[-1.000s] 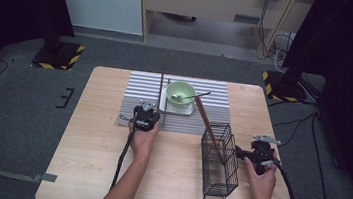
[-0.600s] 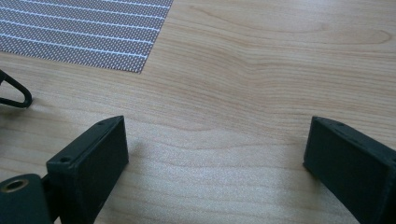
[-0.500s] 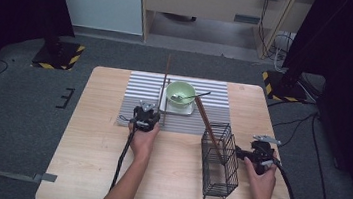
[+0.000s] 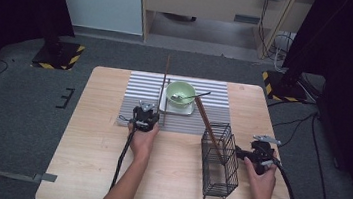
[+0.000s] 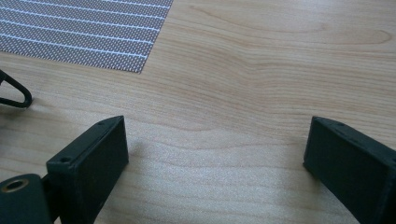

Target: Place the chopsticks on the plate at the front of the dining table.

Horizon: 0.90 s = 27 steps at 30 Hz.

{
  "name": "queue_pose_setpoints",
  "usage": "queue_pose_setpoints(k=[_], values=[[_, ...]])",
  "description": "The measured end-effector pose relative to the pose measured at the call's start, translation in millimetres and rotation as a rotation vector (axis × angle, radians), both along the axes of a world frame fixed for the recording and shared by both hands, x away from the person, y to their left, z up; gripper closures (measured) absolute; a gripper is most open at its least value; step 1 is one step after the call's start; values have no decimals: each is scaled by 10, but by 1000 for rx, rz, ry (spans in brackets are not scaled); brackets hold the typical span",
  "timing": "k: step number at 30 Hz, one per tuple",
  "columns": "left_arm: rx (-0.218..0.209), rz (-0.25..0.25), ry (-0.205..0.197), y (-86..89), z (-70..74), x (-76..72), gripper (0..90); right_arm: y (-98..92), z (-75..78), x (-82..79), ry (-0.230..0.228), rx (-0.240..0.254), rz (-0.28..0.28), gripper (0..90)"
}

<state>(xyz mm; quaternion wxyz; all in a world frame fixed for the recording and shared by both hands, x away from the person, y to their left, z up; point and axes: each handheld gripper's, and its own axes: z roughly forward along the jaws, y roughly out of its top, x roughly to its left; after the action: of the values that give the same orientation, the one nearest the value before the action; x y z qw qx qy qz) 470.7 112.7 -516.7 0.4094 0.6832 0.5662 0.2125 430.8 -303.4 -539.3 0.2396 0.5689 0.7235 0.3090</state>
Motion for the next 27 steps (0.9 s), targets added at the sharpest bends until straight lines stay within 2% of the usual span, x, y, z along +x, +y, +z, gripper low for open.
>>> queue_pose_setpoints(k=[27], values=[[0, -1, 5, 19, -14, -6, 857, 0, 0, 0, 0, 0, 0, 63]])
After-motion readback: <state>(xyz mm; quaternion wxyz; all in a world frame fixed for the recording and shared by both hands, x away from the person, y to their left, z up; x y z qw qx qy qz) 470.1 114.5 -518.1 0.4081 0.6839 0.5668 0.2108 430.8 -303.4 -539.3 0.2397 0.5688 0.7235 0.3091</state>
